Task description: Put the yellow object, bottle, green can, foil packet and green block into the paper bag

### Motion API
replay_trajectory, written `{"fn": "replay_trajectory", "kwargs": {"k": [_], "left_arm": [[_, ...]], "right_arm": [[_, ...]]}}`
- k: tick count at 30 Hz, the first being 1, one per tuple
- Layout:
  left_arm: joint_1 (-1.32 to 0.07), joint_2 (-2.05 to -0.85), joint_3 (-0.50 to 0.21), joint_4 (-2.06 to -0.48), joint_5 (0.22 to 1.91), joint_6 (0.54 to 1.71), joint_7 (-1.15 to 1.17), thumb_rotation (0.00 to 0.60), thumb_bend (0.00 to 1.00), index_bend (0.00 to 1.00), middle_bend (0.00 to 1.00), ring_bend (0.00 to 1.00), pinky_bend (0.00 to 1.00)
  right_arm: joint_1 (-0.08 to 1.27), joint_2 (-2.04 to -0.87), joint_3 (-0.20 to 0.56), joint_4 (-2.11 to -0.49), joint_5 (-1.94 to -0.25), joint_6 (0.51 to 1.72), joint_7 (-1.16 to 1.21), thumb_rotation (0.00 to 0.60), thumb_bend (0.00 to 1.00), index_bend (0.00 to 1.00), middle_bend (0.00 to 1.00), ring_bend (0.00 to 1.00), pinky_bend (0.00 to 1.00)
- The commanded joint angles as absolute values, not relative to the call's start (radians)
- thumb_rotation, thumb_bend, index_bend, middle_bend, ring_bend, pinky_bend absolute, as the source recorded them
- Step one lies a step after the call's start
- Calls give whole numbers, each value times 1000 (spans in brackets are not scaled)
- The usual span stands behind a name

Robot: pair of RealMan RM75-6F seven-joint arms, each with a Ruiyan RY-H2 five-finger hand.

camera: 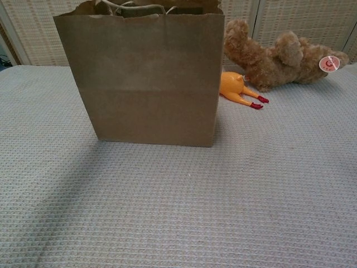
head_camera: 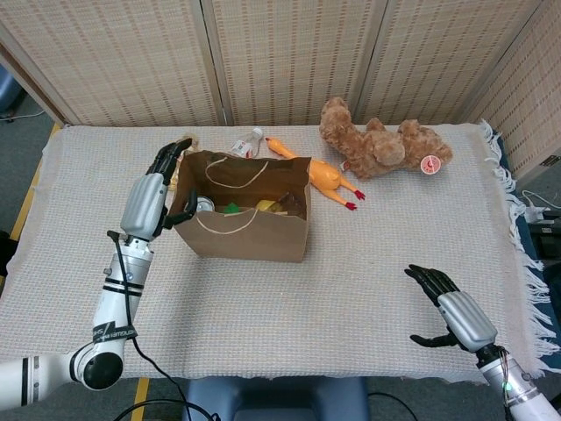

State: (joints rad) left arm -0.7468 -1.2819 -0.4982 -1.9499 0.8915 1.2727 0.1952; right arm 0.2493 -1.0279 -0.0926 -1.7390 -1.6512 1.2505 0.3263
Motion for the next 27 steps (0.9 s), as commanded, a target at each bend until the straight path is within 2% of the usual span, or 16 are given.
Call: {"fn": "replay_trajectory", "kwargs": {"k": [1,5,8,10,14,21,27], "left_arm": [[-675,-1217,-490,-1971,913,1298,123,600,615,79,90,21,167],[-588,-1135,-443,-1953,974,1306,65,600,638,86,97,25,168],[-518,-1077,-335,-1899,1121,1314,78,600,648,87,98,25,168],[-467,-1057,-240,-1843,1251,1345,119,600,610,87,97,25,166],[-367,-1098,-108,-1763,1412,1455,206,600,486,85,90,15,151],[-210,-1218,13,-1679,1495,1607,243,600,438,13,30,0,98],[-120,-1292,52,-1580,1547,1698,234,600,426,0,2,0,81]], "right_arm": [[249,-1028,-92,-1738,-1651,1252,327,600,29,0,0,0,0],[249,-1028,-92,-1737,-1650,1250,327,600,29,0,0,0,0],[251,-1028,-92,-1737,-1647,1243,321,600,29,0,0,0,0],[252,-1029,-91,-1738,-1643,1240,312,600,29,0,0,0,0],[250,-1037,-85,-1737,-1639,1244,283,600,29,0,0,0,0],[244,-1048,-81,-1731,-1641,1256,250,600,29,0,0,0,0],[242,-1054,-77,-1729,-1630,1254,227,600,29,0,0,0,0]]}}
